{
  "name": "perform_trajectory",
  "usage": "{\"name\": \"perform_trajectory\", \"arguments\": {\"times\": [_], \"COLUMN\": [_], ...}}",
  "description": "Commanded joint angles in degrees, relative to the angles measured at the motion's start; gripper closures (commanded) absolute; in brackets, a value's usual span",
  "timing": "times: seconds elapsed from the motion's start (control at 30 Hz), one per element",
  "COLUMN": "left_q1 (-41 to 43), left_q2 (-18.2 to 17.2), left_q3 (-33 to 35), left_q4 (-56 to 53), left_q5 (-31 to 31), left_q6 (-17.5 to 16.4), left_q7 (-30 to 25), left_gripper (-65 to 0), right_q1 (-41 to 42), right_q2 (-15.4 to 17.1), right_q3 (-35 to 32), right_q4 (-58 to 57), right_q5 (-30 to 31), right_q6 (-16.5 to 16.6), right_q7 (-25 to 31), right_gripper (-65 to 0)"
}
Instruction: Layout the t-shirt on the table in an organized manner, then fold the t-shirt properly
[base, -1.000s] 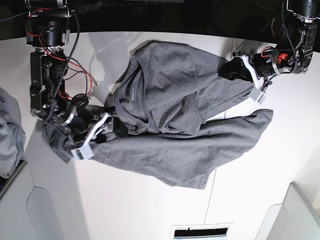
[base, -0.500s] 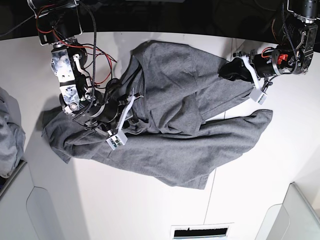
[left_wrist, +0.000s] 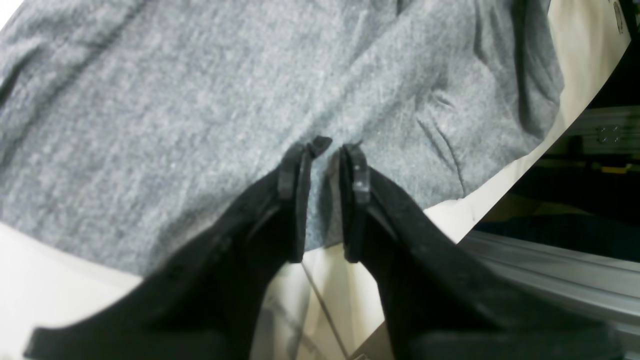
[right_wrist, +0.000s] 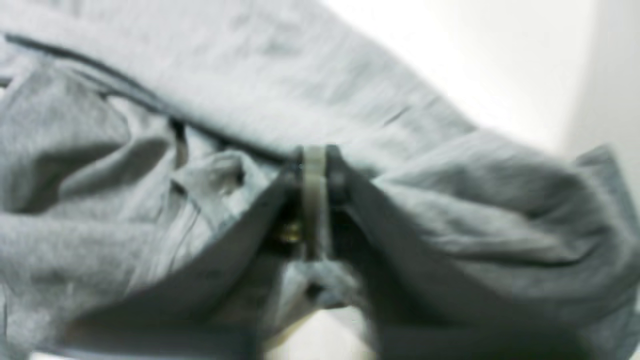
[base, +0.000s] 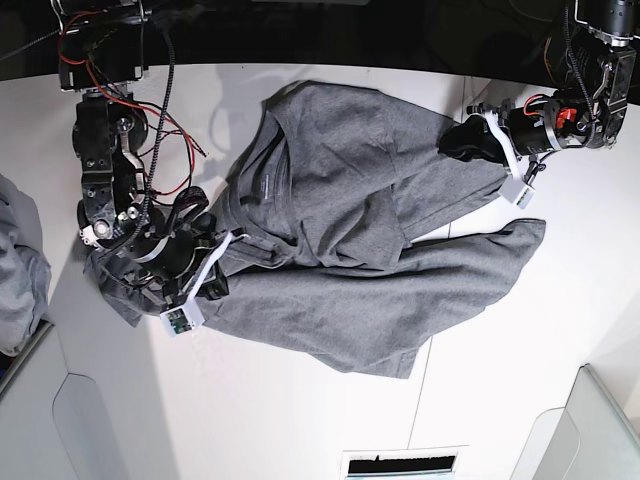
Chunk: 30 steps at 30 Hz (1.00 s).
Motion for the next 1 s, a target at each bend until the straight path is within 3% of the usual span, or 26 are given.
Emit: {"name": "perform_trajectory", "arguments": {"times": [0.0, 0.07, 0.17, 0.37, 0.4, 0.53, 0.7, 0.87, 0.97], "left_q1": [0.1, 0.1, 0.0, 0.1, 0.0, 0.0, 0.0, 0.0, 0.0], "left_q2": [-1.0, -1.0, -1.0, -0.9, -0.9, -1.0, -1.0, -1.1, -1.3], "left_q3": [-0.2, -0.2, -0.2, -0.2, -0.2, -0.2, -0.2, -0.2, -0.2], "left_q4": [-0.1, -0.1, -0.1, -0.1, -0.1, -0.1, -0.1, -0.1, -0.1], "left_q5": [3.3, 3.3, 3.3, 3.3, 3.3, 3.3, 3.9, 4.0, 4.0], "left_q6": [1.9, 1.9, 1.9, 1.9, 1.9, 1.9, 1.9, 1.9, 1.9], "left_q7": [2.0, 2.0, 2.0, 2.0, 2.0, 2.0, 2.0, 2.0, 2.0], "left_gripper": [-15.3, -15.3, -15.3, -15.3, -15.3, -15.3, -15.3, -15.3, -15.4], "right_q1": [1.5, 1.5, 1.7, 3.0, 3.0, 2.9, 2.8, 1.9, -0.9], "right_q2": [0.3, 1.1, 1.2, 1.2, 1.2, 1.2, 1.2, 1.4, 3.4], "right_q3": [0.2, -0.1, -1.3, -5.5, -5.8, -6.0, -5.9, -4.3, -1.8], "right_q4": [1.0, 0.6, -1.4, -10.2, -11.0, -11.1, -8.5, -1.0, 5.6], "right_q5": [0.5, -0.8, -4.5, -5.7, -5.9, -5.8, -5.3, -4.8, -3.0], "right_q6": [0.6, 0.8, 1.5, 1.6, 1.4, 1.5, 1.5, 1.5, 1.4], "right_q7": [1.1, 1.2, 2.1, 5.0, 5.1, 5.1, 3.5, -3.5, -3.6], "right_gripper": [-14.8, -26.0, -26.7, -26.4, -24.1, -0.3, 0.0, 0.0, 0.0]}}
